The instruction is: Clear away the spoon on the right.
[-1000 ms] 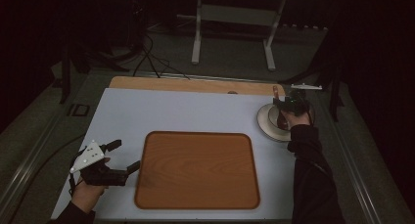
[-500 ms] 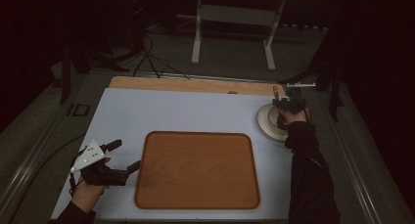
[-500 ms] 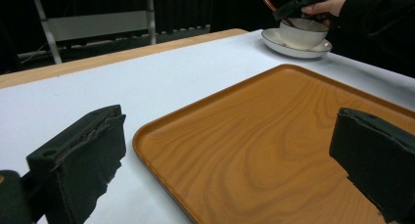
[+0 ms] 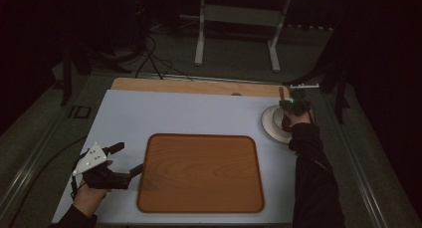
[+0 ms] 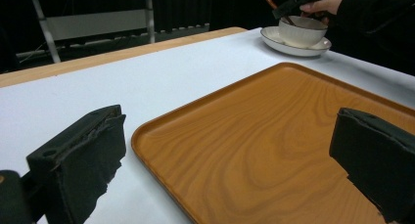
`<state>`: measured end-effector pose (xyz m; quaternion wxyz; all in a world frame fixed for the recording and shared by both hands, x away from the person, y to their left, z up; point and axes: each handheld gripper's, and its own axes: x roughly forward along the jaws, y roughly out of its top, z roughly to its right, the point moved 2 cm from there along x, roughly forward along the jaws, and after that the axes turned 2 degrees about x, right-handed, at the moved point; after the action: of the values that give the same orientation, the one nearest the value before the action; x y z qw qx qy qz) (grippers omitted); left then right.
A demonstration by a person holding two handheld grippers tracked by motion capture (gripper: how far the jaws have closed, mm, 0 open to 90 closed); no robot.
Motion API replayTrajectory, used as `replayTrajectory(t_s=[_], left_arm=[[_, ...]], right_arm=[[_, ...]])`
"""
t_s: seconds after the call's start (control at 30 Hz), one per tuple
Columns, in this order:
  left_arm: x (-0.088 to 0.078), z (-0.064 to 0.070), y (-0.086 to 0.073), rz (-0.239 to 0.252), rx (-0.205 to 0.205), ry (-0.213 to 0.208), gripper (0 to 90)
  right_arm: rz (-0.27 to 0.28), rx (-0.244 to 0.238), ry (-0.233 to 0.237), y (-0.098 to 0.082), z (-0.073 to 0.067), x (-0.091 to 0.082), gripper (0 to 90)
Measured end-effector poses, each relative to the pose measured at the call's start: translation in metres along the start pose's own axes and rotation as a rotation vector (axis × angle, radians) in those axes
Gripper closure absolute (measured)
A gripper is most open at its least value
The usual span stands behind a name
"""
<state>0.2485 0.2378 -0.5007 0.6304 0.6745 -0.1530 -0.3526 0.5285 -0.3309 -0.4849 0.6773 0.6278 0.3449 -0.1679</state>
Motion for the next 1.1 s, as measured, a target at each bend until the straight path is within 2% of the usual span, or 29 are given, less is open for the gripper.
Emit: replayTrajectory(t_s=[0.23, 0.63, 0.83, 1.1], left_arm=[[0.000, 0.000, 0.000, 0.000, 0.003, 0.002, 1.2], [0.000, 0.001, 0.001, -0.002, 0.011, 0.004, 1.2], [0.001, 0.001, 0.001, -0.004, 0.009, 0.004, 1.2], [0.000, 0.001, 0.002, -0.005, 0.015, 0.004, 1.2]], right_arm=[[0.059, 0.021, -0.014, 0.004, 0.000, -0.016, 78.9], [0.112, 0.019, -0.013, 0.006, -0.003, -0.042, 79.1], [0.153, 0.026, -0.033, 0.008, -0.002, -0.062, 79.1], [0.212, 0.052, -0.009, 0.017, -0.009, -0.094, 79.2]])
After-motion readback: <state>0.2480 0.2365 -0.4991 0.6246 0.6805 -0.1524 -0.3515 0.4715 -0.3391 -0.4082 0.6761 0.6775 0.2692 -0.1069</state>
